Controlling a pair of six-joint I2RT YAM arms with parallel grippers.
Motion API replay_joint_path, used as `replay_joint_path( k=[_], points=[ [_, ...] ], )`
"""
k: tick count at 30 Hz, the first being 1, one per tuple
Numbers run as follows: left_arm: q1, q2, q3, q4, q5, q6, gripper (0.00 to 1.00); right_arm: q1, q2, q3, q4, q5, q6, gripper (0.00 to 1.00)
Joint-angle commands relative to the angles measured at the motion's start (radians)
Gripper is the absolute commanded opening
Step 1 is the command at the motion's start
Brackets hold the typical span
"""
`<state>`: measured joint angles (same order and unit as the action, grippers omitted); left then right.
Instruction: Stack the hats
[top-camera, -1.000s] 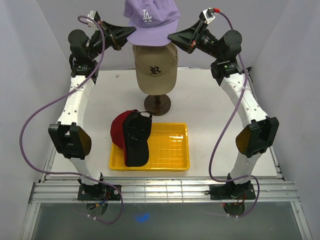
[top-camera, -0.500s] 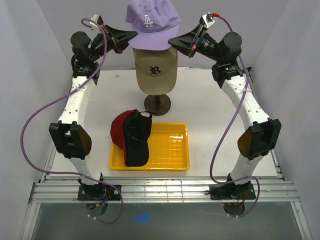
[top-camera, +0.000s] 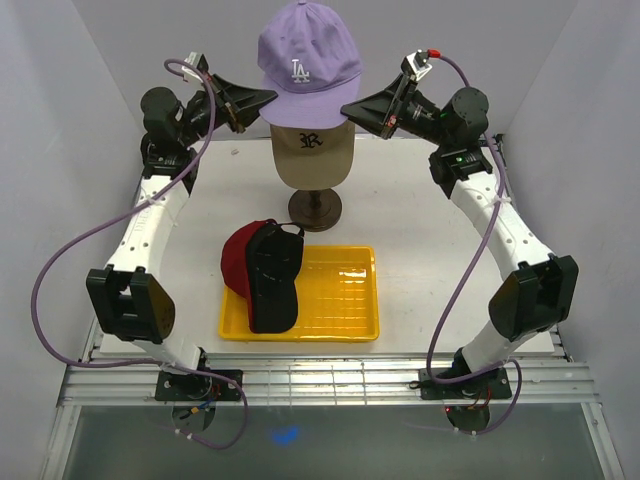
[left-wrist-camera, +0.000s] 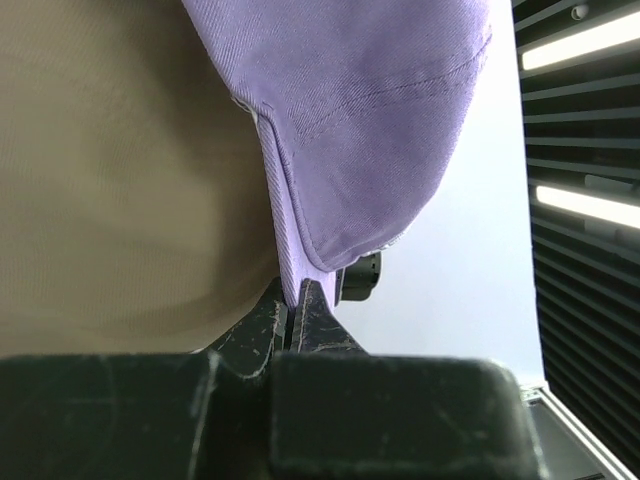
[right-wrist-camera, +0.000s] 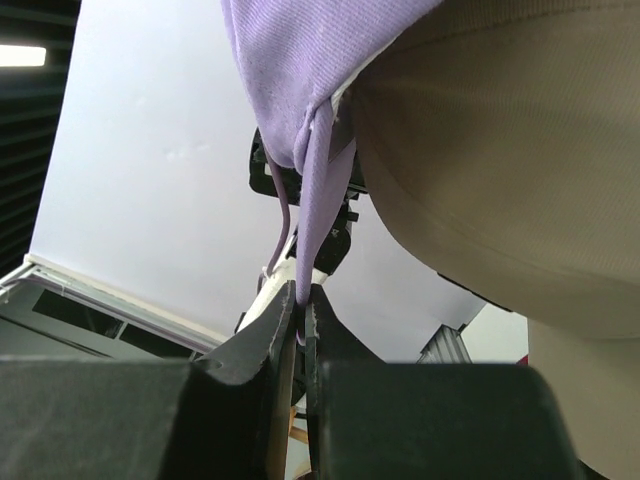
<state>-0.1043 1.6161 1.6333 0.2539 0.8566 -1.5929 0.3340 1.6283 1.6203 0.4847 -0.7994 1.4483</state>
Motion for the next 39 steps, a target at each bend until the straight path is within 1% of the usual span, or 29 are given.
replay_joint_path(
  k=[1, 7, 16, 27, 35, 38, 39],
  points=[
    [-0.005, -0.082, -0.078, 0.027, 0.159, 0.094, 0.0, -0.032, -0.059, -0.037, 0.118, 0.063, -0.029, 0.08],
    [-0.005, -0.111, -0.188, 0.048, 0.17, 0.125, 0.0, -0.035, -0.081, -0.117, 0.134, 0.06, -0.045, 0.08],
    [-0.003, -0.13, -0.273, 0.051, 0.167, 0.154, 0.0, -0.046, -0.104, -0.246, 0.149, 0.065, -0.062, 0.08],
    [0.003, -0.151, -0.401, 0.051, 0.159, 0.177, 0.0, -0.067, -0.105, -0.332, 0.157, 0.066, -0.065, 0.08],
    [0.005, -0.15, -0.428, 0.036, 0.159, 0.194, 0.0, -0.082, -0.107, -0.361, 0.15, 0.072, -0.048, 0.08],
    [0.005, -0.154, -0.402, 0.031, 0.168, 0.203, 0.1, -0.085, -0.105, -0.332, 0.135, 0.072, -0.045, 0.08],
    [0.003, -0.156, -0.395, 0.03, 0.17, 0.205, 0.19, -0.087, -0.105, -0.321, 0.132, 0.072, -0.043, 0.08]
  ],
)
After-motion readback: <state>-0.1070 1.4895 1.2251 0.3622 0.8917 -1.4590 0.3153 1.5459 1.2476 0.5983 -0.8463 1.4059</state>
